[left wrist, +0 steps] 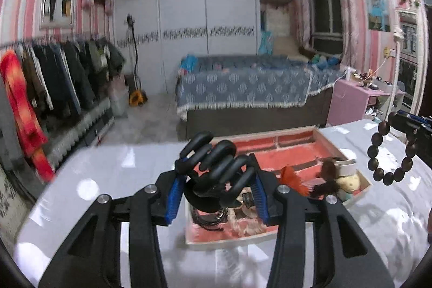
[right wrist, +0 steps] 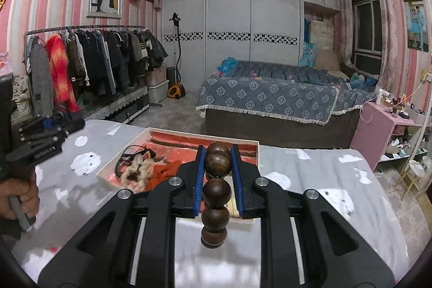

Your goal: Organize jewelry

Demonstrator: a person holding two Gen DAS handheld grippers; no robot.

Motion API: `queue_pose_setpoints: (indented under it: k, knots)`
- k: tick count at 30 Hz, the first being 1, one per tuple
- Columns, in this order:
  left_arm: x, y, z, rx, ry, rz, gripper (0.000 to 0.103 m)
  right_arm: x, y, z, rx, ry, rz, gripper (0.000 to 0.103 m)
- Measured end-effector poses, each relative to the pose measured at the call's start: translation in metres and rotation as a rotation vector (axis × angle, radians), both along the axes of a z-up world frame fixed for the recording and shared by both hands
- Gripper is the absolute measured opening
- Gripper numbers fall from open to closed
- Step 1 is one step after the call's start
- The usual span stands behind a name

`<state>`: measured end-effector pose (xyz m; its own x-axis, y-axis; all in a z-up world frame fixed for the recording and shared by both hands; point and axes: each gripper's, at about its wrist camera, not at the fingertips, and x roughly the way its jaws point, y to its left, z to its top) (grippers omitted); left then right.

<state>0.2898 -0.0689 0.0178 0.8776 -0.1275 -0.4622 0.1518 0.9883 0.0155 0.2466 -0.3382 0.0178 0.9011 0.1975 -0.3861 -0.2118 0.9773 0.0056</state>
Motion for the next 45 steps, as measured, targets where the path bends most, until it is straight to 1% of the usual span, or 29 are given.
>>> queue_pose_setpoints:
  k: [1,2,4,6,8,10,13,14,15,16,17,19,22,24,25,26,27,28,29,30,31,33,34,37,38,40,42,44,45]
  knots:
    - [0.016,-0.002,-0.007,-0.012,0.039,0.005,0.044,0.012,0.005,-0.002,-0.002,0.009,0.0,0.02]
    - [0.027,-0.003,-0.012,-0.016,0.065,0.008,0.044,0.012,0.005,-0.002,-0.002,0.009,0.0,0.02]
    - [0.053,-0.009,-0.026,-0.01,0.115,0.026,0.044,0.044,0.015,-0.008,0.0,0.043,0.0,0.02]
    - [0.07,-0.017,-0.037,0.0,0.149,0.037,0.044,0.069,0.024,-0.015,0.007,0.069,-0.006,0.02]
    - [0.083,-0.022,-0.048,0.006,0.18,0.046,0.044,0.092,0.031,-0.027,0.004,0.104,-0.019,0.02]
    - [0.09,-0.023,-0.056,0.01,0.2,0.052,0.044,0.115,0.037,-0.046,-0.01,0.153,-0.034,0.02]
    - [0.096,-0.021,-0.067,0.004,0.214,0.054,0.045,0.136,0.041,-0.071,-0.061,0.216,-0.061,0.02]
    - [0.097,-0.022,-0.073,0.006,0.224,0.048,0.049,0.14,0.04,-0.076,-0.076,0.224,-0.077,0.02]
    - [0.098,-0.021,-0.078,0.006,0.236,0.044,0.057,0.141,0.037,-0.079,-0.078,0.232,-0.089,0.021]
    - [0.099,-0.02,-0.083,0.009,0.241,0.047,0.072,0.142,0.033,-0.082,-0.073,0.241,-0.095,0.023]
    - [0.1,-0.019,-0.087,0.016,0.242,0.05,0.076,0.144,0.032,-0.082,-0.071,0.251,-0.098,0.025]
    - [0.098,-0.02,-0.092,0.032,0.252,0.046,0.076,0.142,0.032,-0.081,-0.081,0.246,-0.084,0.04]
    - [0.084,-0.014,-0.078,0.02,0.214,0.055,0.076,0.134,0.035,-0.068,-0.111,0.213,-0.099,0.047]
    - [0.064,-0.007,-0.057,-0.011,0.167,0.041,0.076,0.118,0.033,-0.047,-0.088,0.169,-0.107,0.052]
    - [0.049,-0.003,-0.041,-0.018,0.128,0.032,0.077,0.113,0.035,-0.039,-0.083,0.153,-0.108,0.054]
    - [0.03,0.002,-0.026,-0.018,0.085,0.029,0.082,0.1,0.036,-0.024,-0.079,0.122,-0.107,0.056]
    - [0.018,0.005,-0.013,-0.019,0.054,0.027,0.09,0.087,0.036,-0.011,-0.08,0.091,-0.105,0.064]
    - [-0.005,0.013,0.002,-0.032,0.011,0.03,0.093,0.075,0.037,0.001,-0.082,0.064,-0.103,0.075]
    - [-0.026,0.021,0.012,-0.048,-0.016,0.033,0.096,0.059,0.037,0.013,-0.085,0.034,-0.101,0.081]
    - [-0.042,0.028,0.018,-0.061,-0.03,0.03,0.098,0.041,0.038,0.022,-0.089,0.008,-0.096,0.09]
    - [-0.064,0.035,0.024,-0.071,-0.05,0.038,0.098,0.027,0.038,0.028,-0.091,-0.008,-0.092,0.095]
    - [-0.112,0.051,0.025,-0.074,-0.094,0.087,0.098,-0.012,0.038,0.039,-0.097,-0.026,-0.086,0.098]
    - [-0.138,0.057,0.021,-0.075,-0.109,0.099,0.098,-0.035,0.038,0.041,-0.096,-0.026,-0.081,0.098]
    - [-0.19,0.066,0.004,-0.059,-0.119,0.151,0.098,-0.101,0.04,0.038,-0.08,-0.057,-0.074,0.098]
    - [-0.211,0.069,-0.004,-0.052,-0.14,0.175,0.098,-0.123,0.039,0.032,-0.067,-0.066,-0.069,0.098]
    - [-0.24,0.071,-0.017,-0.045,-0.187,0.196,0.099,-0.158,0.039,0.014,-0.053,-0.097,-0.065,0.098]
    - [-0.26,0.067,-0.026,-0.019,-0.217,0.205,0.099,-0.188,0.04,-0.013,-0.068,-0.141,-0.062,0.098]
    - [-0.272,0.06,-0.033,-0.001,-0.23,0.194,0.099,-0.208,0.041,-0.041,-0.106,-0.118,-0.093,0.098]
    - [-0.276,0.055,-0.036,-0.008,-0.228,0.179,0.099,-0.216,0.036,-0.047,-0.093,-0.112,-0.092,0.098]
